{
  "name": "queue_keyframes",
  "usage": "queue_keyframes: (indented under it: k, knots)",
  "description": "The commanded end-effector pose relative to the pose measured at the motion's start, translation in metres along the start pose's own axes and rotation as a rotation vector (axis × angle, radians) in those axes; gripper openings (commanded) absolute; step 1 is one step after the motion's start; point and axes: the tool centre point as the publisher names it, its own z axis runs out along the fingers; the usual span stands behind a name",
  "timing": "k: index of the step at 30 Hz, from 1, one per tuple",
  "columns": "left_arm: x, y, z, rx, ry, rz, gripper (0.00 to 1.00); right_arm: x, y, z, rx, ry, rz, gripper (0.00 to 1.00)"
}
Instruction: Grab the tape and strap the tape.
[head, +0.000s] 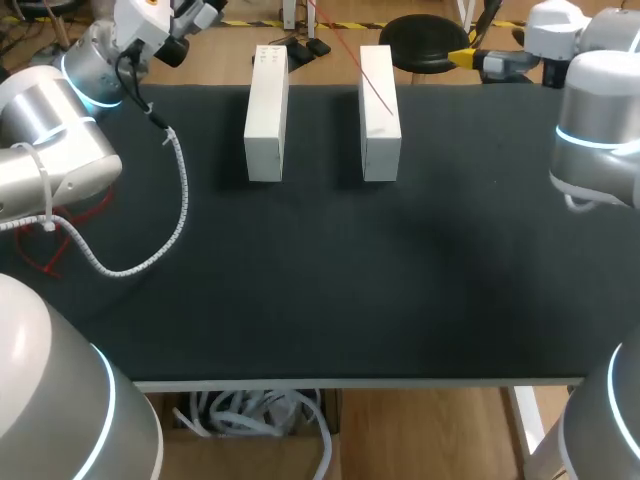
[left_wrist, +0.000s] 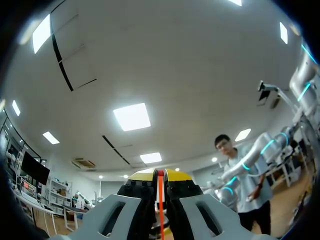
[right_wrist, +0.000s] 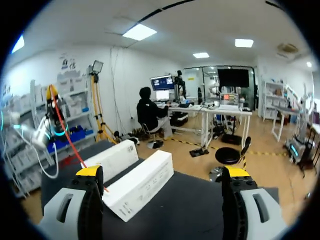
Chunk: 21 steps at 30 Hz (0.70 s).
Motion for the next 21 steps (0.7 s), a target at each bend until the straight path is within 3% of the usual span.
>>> queue_keyframes:
  k: [1,10,16,21]
  knots:
    - [-0.001,0.001,-0.001,0.002,0.004,0.0,0.0,0.012,-0.011,-0.015,-0.179,-0.013,0.621,1.0]
    - [-0.001,0.001,-0.001,0.002,0.004,0.0,0.0,0.04,-0.017,-0.032,-0.248,0.004,1.101,1.0]
    - [-0.001,0.001,-0.001,0.002,0.004,0.0,0.0,0.061,-0.019,-0.034,-0.278,0.04,1.325,1.0]
    - [-0.001,0.001,-0.001,0.002,0.004,0.0,0.0,0.085,-0.026,-0.036,-0.255,0.092,1.444,1.0]
